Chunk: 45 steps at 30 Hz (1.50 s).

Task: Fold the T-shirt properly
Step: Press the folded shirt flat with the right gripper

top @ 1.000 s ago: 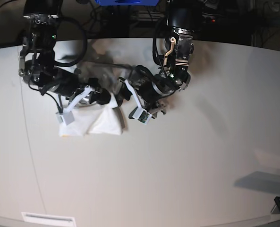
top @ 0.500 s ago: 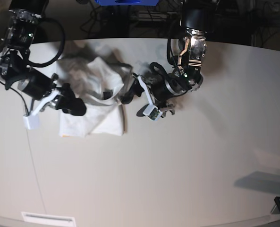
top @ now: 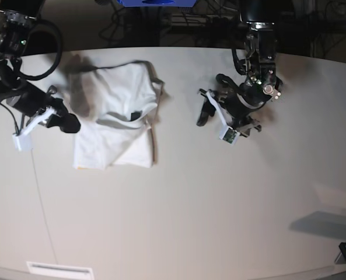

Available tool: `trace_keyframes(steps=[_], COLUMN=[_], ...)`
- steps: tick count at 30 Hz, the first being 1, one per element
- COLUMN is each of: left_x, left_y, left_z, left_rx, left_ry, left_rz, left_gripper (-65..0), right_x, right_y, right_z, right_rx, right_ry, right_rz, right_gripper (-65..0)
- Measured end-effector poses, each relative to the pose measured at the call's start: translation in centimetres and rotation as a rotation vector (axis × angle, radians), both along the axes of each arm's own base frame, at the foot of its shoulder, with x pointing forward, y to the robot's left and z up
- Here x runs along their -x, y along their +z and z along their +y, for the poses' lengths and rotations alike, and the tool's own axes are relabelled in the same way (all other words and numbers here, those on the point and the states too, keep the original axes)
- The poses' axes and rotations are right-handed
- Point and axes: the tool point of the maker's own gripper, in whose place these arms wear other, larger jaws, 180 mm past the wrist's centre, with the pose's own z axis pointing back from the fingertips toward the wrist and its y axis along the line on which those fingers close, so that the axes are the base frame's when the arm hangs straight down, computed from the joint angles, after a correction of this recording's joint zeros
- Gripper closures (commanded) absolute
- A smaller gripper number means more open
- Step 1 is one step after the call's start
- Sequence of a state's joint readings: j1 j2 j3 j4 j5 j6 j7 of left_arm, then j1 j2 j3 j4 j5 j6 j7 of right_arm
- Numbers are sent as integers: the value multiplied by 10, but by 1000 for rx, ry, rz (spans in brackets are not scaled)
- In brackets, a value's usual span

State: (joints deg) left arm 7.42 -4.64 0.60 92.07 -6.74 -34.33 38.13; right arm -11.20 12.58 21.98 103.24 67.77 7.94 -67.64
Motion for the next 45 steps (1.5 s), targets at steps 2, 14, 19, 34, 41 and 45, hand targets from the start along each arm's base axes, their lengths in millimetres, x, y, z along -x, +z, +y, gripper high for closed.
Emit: trace_keyframes(steps=[2, 14, 19, 34, 41, 45], left_x=[5, 11, 14, 14, 13, 13], left_y=[3, 7, 7, 7, 8, 8], left_z=[7, 24, 23, 23, 32, 35], left_rx=[-29, -77, -71, -70, -67, -74], left_ry=[6, 31, 31, 31, 61, 66], left_rz=[3, 5, 5, 6, 4, 4], left_gripper=[-386, -386, -386, -386, -386, -386], right_x=[3, 7, 5, -27, -31, -40], right_y=[-10, -41, -54, -28, -46, -39], right_z=[0, 29, 39, 86, 111, 127], right_rx=[-15, -90, -103, -119, -168, -165], right_ry=[-9, 26, 29, 167, 197, 232], right_rz=[34, 122, 143, 56, 124, 91], right_gripper=[-3, -1, -1, -1, -1, -1])
